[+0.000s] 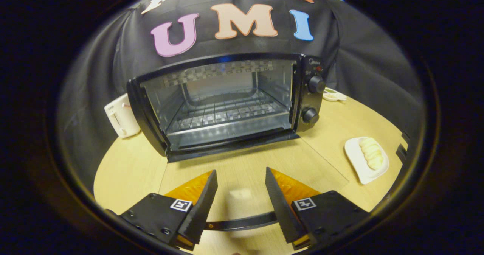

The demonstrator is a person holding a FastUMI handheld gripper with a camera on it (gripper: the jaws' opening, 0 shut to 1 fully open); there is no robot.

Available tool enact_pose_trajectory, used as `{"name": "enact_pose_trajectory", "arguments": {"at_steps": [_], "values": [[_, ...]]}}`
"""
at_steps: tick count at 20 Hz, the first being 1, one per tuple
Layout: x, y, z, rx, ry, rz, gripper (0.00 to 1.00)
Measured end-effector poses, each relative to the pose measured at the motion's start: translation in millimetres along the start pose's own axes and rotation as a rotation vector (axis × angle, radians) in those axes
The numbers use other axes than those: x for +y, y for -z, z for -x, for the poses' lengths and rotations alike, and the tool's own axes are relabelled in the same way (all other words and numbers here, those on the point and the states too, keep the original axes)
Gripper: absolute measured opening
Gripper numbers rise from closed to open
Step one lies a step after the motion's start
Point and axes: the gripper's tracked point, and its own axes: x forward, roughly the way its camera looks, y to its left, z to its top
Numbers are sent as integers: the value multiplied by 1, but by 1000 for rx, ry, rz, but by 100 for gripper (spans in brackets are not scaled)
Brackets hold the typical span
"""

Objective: Open the toaster oven, put the food inside, and close the toaster oven door.

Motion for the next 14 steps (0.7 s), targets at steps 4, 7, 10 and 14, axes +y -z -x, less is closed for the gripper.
{"name": "enact_pose_trajectory", "arguments": {"at_steps": [4, 7, 10, 14], "values": [[-1, -1, 2, 8, 2, 6, 89], [1, -1, 3, 14, -17, 6, 92], [-2, -5, 7, 24, -29, -23, 96], [-28, -11, 16, 24, 16, -38, 96]]}}
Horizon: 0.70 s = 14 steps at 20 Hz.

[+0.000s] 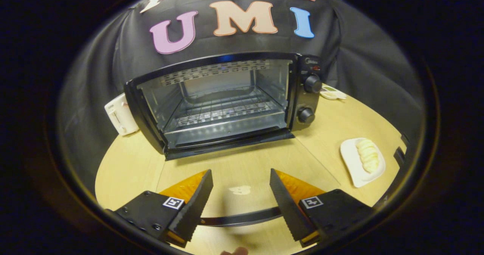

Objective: Open the toaster oven, put the food inside, and close the toaster oven door.

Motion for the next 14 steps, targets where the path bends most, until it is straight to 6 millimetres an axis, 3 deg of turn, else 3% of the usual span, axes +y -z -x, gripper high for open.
{"name": "enact_pose_trajectory", "arguments": {"at_steps": [4, 11, 14], "values": [[-36, -19, 11, -46, 47, -43, 96], [-132, -41, 23, -102, 214, -85, 96], [-171, -40, 23, -103, 285, -130, 96]]}}
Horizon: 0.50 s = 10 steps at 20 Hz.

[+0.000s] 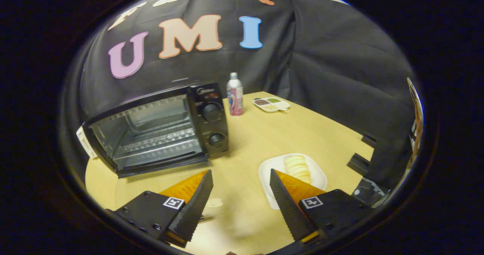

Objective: Open the toaster oven, put the food inside, and close the toaster oven door.

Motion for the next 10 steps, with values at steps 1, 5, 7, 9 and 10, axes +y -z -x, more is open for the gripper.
{"name": "enact_pose_trajectory", "arguments": {"at_steps": [1, 5, 7, 9, 10], "values": [[-12, 0, -4, 4, 19, -12, 96], [-52, 9, -23, 40, 106, -25, 96], [-69, 16, -34, 67, 138, -42, 96], [-84, 24, -46, 98, 167, -54, 96], [-90, 26, -51, 112, 180, -54, 97]]}}
